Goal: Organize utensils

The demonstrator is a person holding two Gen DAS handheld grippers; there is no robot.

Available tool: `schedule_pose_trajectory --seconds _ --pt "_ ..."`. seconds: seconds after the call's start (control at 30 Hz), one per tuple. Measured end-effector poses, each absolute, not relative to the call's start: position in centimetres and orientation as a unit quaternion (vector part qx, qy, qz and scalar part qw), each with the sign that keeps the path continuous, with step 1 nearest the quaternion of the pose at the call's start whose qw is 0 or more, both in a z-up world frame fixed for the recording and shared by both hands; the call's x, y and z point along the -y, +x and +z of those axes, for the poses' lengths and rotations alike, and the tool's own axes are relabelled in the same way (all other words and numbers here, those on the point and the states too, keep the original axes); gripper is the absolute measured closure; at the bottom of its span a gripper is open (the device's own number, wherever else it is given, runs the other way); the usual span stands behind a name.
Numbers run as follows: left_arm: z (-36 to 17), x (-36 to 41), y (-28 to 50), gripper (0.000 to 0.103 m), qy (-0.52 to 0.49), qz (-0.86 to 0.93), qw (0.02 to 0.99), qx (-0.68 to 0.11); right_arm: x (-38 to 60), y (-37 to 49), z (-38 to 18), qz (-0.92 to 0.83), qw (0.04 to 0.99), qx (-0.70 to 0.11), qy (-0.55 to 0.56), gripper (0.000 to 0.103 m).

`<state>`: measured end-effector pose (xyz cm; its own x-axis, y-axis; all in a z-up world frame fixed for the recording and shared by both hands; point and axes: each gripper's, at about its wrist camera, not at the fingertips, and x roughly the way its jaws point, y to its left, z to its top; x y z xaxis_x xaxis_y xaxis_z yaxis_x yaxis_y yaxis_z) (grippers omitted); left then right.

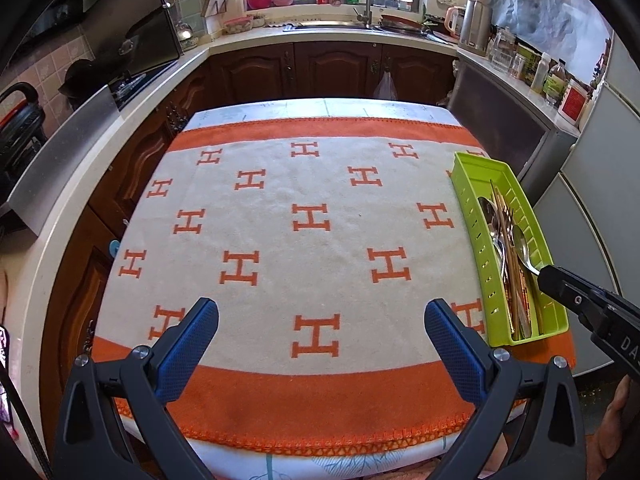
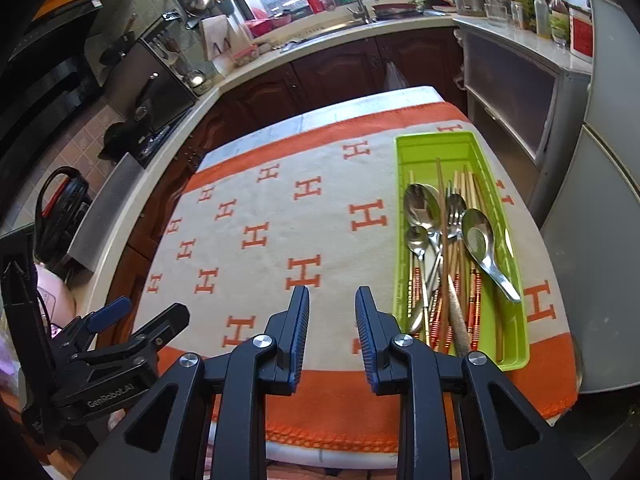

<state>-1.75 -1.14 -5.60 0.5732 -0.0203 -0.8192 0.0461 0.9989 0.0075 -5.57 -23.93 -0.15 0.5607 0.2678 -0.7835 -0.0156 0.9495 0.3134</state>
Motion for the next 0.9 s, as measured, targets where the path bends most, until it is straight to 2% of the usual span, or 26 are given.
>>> schedule_pose_trajectory --seconds 0.2,0.27,0.53,0.9 --pt "-3.3 0.6 -3.1 0.001 0.004 -0.012 0.9 -0.435 21.6 -7.9 3.1 0.103 0.895 -0.419 0.114 0.073" --pt "-2.5 0.6 -3.6 0.001 0.004 -0.009 0.907 -0.421 21.0 -8.6 4.2 0.105 0.903 -0.403 0.107 0.068" --pt "-0.7 0.6 -4.9 0.001 0.003 0.006 0.925 -0.38 19.5 -10.1 6.7 0.121 0.914 -0.376 0.098 0.066" --pt "-0.5 0.8 -5.2 0.001 0.004 0.014 0.929 -0.371 18.2 -10.2 7.1 0.13 0.914 -0.375 0.089 0.066"
